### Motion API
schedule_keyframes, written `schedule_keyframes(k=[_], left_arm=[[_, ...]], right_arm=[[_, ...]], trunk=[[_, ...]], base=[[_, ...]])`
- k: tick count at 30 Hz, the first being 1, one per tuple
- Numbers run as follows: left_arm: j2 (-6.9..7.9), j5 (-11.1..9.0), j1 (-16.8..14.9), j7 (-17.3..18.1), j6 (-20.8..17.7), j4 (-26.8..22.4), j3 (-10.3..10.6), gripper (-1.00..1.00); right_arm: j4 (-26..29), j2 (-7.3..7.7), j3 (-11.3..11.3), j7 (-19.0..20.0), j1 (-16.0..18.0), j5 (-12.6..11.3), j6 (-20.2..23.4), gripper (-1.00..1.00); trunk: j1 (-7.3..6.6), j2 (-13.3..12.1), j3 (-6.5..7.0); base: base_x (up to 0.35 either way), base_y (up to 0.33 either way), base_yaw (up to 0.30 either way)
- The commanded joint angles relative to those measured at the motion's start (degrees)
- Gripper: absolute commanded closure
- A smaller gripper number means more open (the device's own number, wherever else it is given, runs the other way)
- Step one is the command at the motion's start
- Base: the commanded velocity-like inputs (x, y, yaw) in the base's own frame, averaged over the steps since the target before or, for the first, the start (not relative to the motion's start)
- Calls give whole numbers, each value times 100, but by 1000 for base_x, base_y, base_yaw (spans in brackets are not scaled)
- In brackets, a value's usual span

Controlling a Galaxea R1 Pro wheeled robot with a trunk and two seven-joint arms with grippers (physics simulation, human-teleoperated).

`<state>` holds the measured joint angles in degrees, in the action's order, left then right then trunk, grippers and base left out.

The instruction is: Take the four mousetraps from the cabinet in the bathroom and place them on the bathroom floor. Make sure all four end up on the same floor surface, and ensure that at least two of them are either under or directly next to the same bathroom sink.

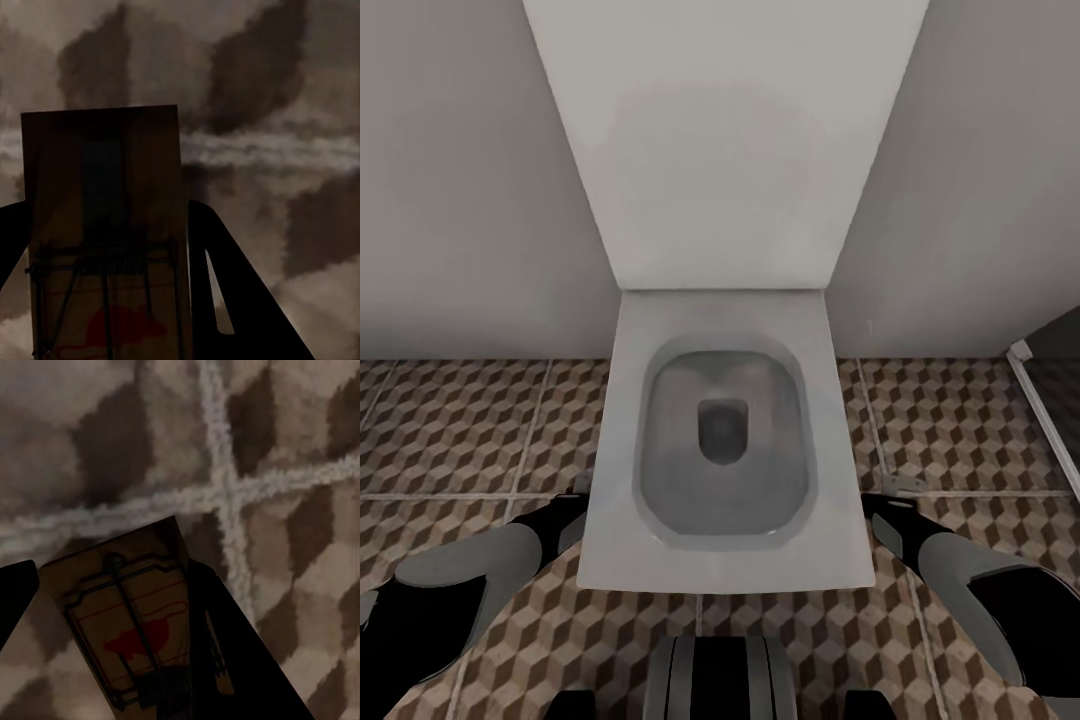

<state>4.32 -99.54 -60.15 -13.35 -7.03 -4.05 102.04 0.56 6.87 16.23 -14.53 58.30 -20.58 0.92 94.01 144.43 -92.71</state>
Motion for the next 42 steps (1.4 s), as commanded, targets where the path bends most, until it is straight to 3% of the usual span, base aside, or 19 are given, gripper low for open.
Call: schedule_keyframes(k=[1, 7, 15, 26, 42], left_arm=[[5, -4, -5, -45, -18, -26, 35, 100], [-1, 3, -5, -52, 15, -20, 35, 100], [-77, 5, -12, -53, 370, -26, 19, 100], [-43, 5, -40, -53, 346, 77, 26, 100], [-55, 5, -41, -53, 360, 102, 26, 100]], right_arm=[[9, 5, 48, -20, 7, -51, 18, 100], [14, 15, 47, -95, 22, -51, 43, 100], [14, 13, 41, -143, 59, -54, 69, 100], [15, -7, 21, -141, 123, -57, 248, 100], [217, 3, 19, -118, 120, -63, 70, 100]], trunk=[[-1, 1, -3], [-1, 1, -4], [-1, 1, -4], [-1, 1, -4], [-1, 1, -9]], base=[[0, 0, 0], [0, 0, 0], [0, 0, 0], [0, 0, 0], [0, 0, 2]])
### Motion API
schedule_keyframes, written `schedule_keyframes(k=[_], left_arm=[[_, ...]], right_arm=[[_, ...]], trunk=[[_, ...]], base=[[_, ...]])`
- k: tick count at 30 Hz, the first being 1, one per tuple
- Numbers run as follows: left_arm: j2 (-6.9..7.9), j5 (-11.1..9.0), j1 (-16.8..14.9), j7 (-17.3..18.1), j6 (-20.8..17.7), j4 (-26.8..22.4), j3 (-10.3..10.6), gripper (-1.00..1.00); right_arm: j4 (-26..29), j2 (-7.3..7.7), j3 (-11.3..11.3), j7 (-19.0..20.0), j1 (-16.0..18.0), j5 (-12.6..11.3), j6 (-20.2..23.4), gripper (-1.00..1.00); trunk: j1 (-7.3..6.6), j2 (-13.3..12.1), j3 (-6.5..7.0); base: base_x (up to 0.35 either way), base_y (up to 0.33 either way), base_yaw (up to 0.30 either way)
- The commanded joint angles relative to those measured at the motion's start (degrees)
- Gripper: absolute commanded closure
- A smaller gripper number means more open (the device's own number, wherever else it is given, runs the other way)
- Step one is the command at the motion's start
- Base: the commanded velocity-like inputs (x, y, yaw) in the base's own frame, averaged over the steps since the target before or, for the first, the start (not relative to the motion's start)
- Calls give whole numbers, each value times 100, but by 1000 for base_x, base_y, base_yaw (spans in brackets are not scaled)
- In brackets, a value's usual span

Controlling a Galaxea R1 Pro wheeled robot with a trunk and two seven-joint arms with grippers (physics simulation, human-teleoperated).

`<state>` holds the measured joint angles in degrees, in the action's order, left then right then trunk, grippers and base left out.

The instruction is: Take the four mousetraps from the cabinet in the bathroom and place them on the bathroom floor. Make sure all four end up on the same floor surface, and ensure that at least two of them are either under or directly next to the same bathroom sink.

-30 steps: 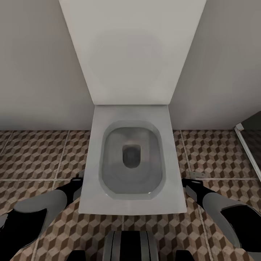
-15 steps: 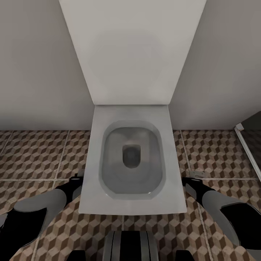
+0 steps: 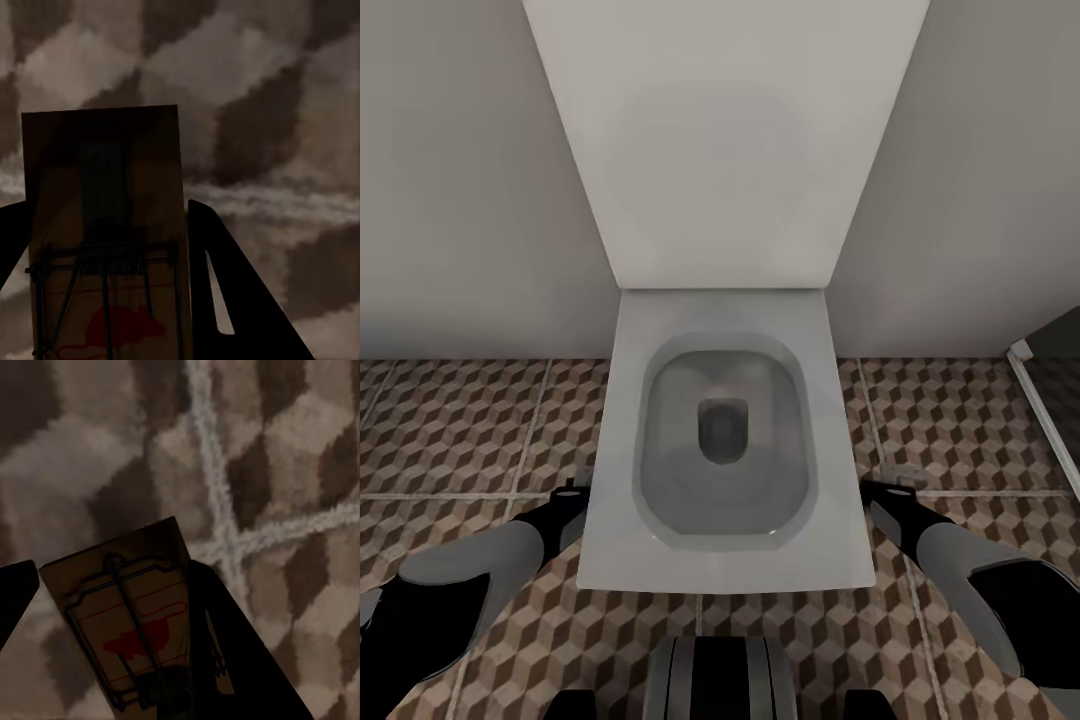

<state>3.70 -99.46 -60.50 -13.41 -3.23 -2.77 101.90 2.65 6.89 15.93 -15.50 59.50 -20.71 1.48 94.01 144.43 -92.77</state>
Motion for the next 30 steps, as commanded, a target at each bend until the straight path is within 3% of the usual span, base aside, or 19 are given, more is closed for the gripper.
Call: schedule_keyframes(k=[1, 21, 30], left_arm=[[7, -3, -5, -48, -18, -25, 41, 100], [23, -3, -49, -48, 14, -13, 41, 100], [7, -3, -49, -48, 20, -13, 41, 100]], right_arm=[[10, 0, 51, -21, 0, -49, -2, 100], [16, 25, 59, -23, 0, -47, -250, 100], [25, 172, 33, -31, 0, -66, -266, 100]], trunk=[[-1, 1, -8], [-1, 1, -175], [-1, 1, -246]], base=[[0, 0, 30], [0, 0, 77], [0, 0, 56]])
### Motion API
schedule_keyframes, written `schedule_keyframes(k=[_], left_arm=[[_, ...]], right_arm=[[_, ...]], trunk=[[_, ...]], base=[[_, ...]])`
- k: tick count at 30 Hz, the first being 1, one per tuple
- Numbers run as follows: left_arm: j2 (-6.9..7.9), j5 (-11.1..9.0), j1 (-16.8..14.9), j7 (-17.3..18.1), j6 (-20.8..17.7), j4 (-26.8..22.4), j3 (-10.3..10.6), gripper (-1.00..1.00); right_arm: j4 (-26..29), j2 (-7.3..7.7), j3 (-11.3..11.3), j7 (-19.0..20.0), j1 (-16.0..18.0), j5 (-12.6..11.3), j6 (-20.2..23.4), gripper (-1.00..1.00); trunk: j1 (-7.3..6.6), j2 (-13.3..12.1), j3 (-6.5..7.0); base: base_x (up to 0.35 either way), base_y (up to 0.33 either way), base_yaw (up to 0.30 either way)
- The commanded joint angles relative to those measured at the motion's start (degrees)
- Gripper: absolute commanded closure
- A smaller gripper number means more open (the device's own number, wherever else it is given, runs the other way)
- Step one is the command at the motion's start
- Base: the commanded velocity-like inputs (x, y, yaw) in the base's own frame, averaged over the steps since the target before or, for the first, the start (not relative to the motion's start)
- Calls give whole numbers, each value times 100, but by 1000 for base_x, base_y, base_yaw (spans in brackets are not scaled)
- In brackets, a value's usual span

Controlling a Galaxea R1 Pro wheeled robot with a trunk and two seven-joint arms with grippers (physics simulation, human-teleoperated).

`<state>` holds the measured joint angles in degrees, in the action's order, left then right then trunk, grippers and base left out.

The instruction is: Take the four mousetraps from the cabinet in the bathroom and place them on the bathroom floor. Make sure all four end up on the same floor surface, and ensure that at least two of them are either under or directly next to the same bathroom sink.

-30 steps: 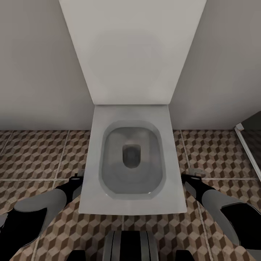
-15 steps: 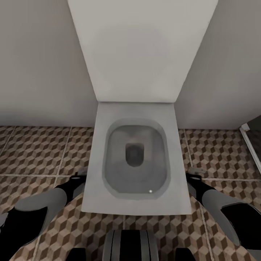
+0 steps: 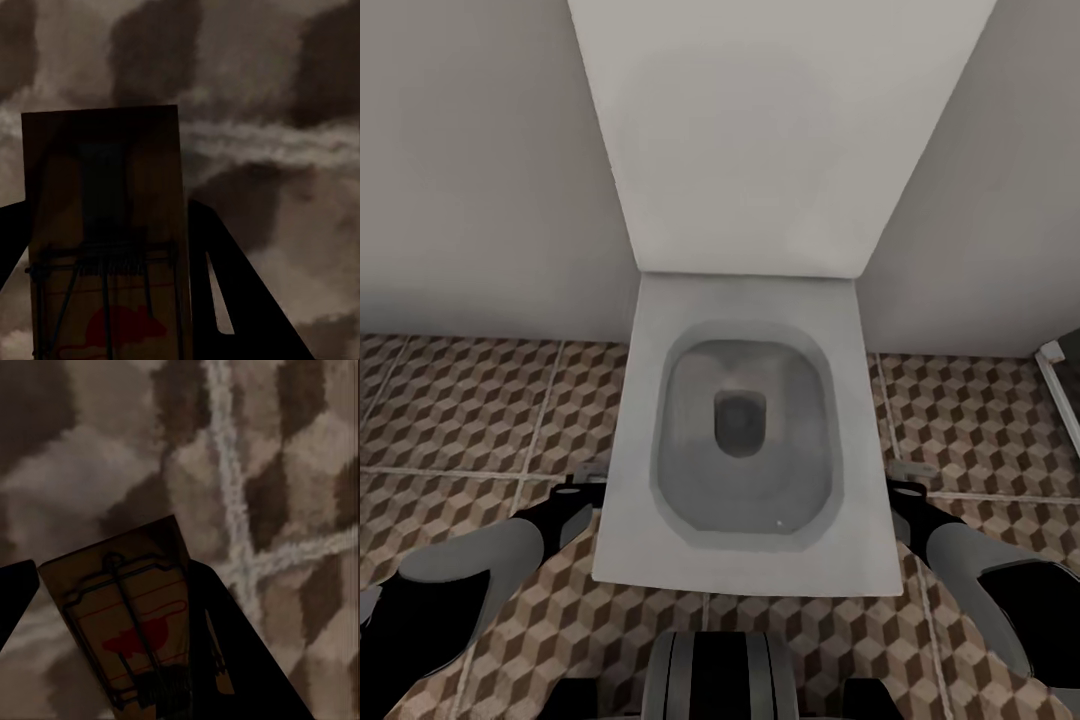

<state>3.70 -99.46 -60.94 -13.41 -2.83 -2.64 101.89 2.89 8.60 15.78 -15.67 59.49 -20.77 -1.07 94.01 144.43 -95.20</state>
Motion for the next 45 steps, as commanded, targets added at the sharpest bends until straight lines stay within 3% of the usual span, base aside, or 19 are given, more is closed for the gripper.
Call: schedule_keyframes(k=[1, 8, 23, 45], left_arm=[[11, -3, -5, -48, -18, -26, 42, 100], [12, -3, -5, -49, -12, -26, 42, 100], [8, -3, -5, -53, -14, -26, 42, 100], [55, -3, -5, -97, -7, 28, 37, 100]], right_arm=[[1, 10, 47, -15, 1, -63, -22, 100], [-6, 18, 42, -17, 1, -68, -185, 100], [-5, 19, 40, -24, 1, -75, -202, 100], [-7, -2, 64, -18, 2, -59, -204, 100]], trunk=[[-1, 1, -6], [-1, 1, -11], [-1, 1, -11], [-1, 1, -18]], base=[[0, 0, 10], [0, 0, -23], [0, 0, -233], [0, 0, -9]])
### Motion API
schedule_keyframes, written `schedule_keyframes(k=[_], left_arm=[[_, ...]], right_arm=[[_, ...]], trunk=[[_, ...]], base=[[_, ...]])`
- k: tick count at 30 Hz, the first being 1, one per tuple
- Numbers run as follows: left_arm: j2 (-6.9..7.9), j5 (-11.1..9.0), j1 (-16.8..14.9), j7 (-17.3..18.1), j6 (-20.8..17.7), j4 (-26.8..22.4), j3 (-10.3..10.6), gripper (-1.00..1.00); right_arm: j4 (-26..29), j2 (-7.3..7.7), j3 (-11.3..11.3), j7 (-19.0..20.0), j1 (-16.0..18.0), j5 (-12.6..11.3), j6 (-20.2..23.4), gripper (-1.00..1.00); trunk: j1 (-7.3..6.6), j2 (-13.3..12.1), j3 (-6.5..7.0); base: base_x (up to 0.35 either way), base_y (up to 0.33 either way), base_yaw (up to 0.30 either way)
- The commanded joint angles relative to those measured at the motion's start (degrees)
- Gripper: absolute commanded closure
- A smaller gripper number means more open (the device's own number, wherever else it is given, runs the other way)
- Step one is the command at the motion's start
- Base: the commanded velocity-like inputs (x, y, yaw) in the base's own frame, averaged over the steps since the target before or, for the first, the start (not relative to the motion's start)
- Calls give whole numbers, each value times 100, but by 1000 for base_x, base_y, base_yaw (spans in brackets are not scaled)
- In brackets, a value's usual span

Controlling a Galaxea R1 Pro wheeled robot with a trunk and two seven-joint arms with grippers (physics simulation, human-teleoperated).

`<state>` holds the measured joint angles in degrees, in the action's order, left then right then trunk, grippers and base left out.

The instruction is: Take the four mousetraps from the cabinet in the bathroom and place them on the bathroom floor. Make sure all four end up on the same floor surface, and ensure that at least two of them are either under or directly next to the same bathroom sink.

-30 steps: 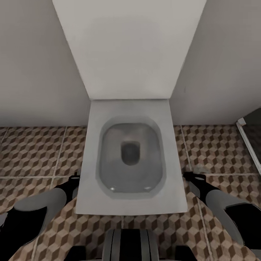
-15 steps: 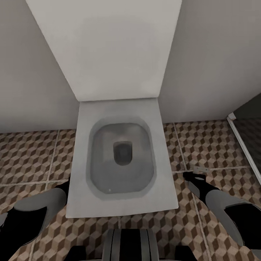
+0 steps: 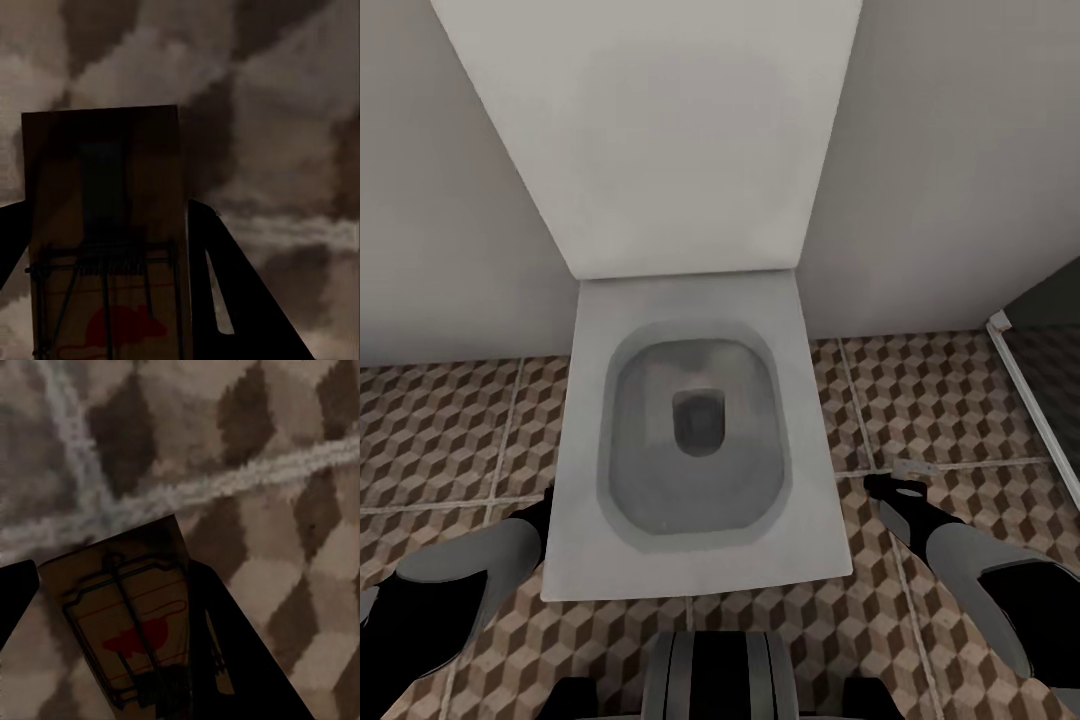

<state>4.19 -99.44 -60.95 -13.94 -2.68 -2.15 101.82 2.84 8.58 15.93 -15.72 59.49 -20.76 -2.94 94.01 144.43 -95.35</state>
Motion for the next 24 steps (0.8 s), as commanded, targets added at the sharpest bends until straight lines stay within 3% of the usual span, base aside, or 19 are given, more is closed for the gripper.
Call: schedule_keyframes(k=[1, 7, 24], left_arm=[[-3, -5, -5, -44, -22, 34, 42, 100], [-46, -5, -21, -40, -22, 275, 46, 100], [-77, -5, -219, -31, -21, 281, 39, 100]], right_arm=[[-2, -2, 56, -12, 2, -60, -19, 100], [6, -14, 66, -18, 2, -46, -18, 100], [7, -15, 74, -9, 2, -38, -22, 100]], trunk=[[-1, 1, -3], [-1, 1, -15], [-1, 1, -64]], base=[[0, 0, 0], [0, 0, 0], [0, 0, 0]])
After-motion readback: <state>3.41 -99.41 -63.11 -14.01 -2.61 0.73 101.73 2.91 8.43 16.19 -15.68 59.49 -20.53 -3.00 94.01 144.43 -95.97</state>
